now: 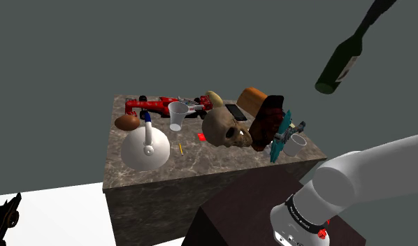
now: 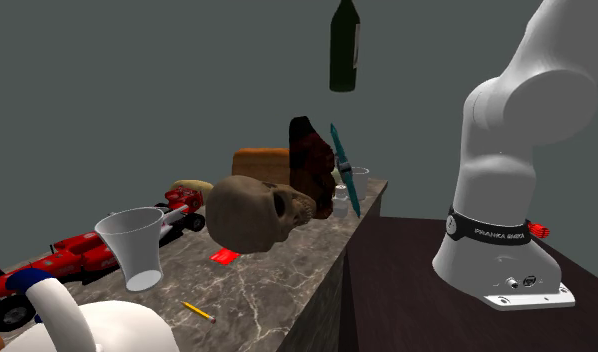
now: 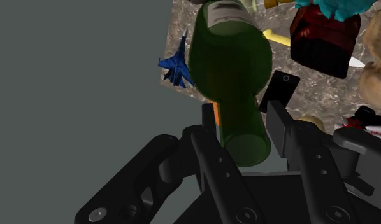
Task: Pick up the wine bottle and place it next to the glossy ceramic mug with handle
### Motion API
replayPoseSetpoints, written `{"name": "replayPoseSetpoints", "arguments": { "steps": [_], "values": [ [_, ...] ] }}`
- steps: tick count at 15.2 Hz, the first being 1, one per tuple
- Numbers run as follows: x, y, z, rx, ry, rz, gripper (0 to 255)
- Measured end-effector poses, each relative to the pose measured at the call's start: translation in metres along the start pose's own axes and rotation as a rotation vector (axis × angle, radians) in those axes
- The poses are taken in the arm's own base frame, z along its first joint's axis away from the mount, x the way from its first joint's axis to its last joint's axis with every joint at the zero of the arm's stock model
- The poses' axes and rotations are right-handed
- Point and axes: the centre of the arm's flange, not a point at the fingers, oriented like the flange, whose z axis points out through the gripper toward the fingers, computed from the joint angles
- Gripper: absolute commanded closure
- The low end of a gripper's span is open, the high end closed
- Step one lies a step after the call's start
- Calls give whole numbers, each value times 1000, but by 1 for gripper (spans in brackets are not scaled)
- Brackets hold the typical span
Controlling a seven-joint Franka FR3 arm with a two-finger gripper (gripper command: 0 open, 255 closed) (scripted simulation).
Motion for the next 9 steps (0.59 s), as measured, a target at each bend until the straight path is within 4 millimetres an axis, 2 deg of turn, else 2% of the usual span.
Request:
{"name": "replayPoseSetpoints", "arguments": {
  "steps": [9],
  "values": [
    [-22, 114, 33, 0, -2, 4, 255]
  ]
}}
